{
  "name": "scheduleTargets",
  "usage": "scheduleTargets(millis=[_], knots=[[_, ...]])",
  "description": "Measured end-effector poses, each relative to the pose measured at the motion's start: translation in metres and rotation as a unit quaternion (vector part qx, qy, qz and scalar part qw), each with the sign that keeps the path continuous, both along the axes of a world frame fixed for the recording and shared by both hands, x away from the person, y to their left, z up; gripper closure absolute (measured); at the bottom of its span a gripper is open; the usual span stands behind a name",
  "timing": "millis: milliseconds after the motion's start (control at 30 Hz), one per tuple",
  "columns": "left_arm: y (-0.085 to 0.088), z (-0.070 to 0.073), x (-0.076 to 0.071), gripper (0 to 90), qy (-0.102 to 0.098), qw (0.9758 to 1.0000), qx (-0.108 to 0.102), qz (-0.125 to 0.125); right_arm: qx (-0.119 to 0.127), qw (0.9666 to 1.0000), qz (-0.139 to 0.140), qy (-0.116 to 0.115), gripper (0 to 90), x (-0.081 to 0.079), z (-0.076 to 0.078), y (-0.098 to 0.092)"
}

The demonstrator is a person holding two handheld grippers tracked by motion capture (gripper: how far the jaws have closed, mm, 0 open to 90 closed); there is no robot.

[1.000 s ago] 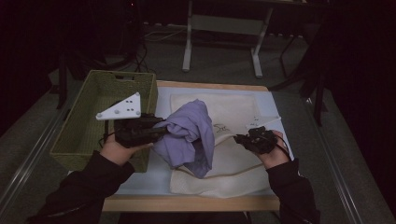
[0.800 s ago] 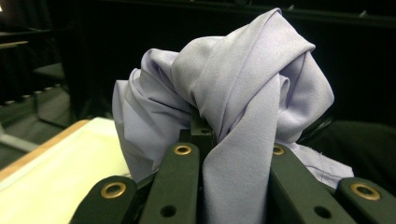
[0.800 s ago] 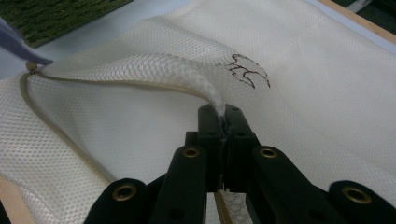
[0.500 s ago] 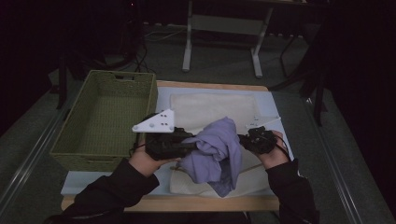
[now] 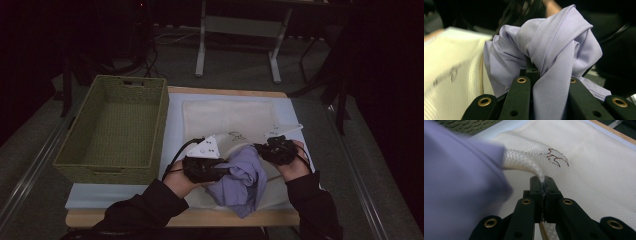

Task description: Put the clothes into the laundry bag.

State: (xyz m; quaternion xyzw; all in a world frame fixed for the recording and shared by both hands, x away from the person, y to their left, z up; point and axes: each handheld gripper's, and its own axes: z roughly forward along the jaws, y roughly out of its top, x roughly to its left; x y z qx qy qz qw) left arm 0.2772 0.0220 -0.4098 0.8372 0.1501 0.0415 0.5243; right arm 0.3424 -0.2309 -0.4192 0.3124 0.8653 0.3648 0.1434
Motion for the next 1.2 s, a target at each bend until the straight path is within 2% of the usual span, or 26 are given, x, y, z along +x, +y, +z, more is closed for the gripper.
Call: scheduleTargets(millis=[133,333,467,567,700,800,933,1000,1067,1133,1167,1200], knots=[[-0.008,-0.015,0.006,83.8,0.016,0.9995,0.024,0.01,0.002,1.0,0.0,-0.003,87.4,0.0,0.002,0.0],[-0.017,-0.031,0.013,83.7,0.022,0.9971,0.066,0.032,0.003,1.0,0.002,-0.009,87.5,-0.003,0.005,0.002],[-0.021,-0.039,0.02,83.7,0.029,0.9927,0.101,0.059,0.01,0.9999,0.001,-0.013,87.5,-0.005,0.009,0.002],[-0.022,-0.044,0.027,83.7,0.039,0.988,0.121,0.088,0.014,0.9998,0.004,-0.016,87.5,-0.008,0.013,0.003],[-0.021,-0.049,0.036,83.6,0.045,0.9831,0.131,0.12,0.016,0.9996,0.006,-0.02,87.5,-0.01,0.016,0.003],[-0.022,-0.05,0.04,83.3,0.044,0.9814,0.129,0.136,0.015,0.9997,0.009,-0.019,87.5,-0.011,0.017,0.005],[-0.024,-0.053,0.042,81.4,0.02,0.9813,0.112,0.155,0.016,0.9997,0.009,-0.018,87.4,-0.011,0.016,0.006],[-0.026,-0.055,0.043,80.6,0.011,0.9803,0.1,0.17,0.017,0.9997,0.009,-0.017,87.4,-0.011,0.015,0.007],[-0.028,-0.059,0.043,78.8,0.0,0.9795,0.098,0.176,0.016,0.9997,0.008,-0.015,87.4,-0.011,0.015,0.007],[-0.032,-0.063,0.042,72.0,-0.007,0.98,0.108,0.167,0.015,0.9998,0.008,-0.013,87.4,-0.01,0.014,0.007],[-0.035,-0.065,0.041,65.9,-0.004,0.9806,0.113,0.16,0.014,0.9998,0.008,-0.012,87.4,-0.01,0.014,0.007],[-0.036,-0.066,0.04,59.7,0.0,0.982,0.115,0.15,0.013,0.9998,0.007,-0.011,87.4,-0.01,0.013,0.007]])
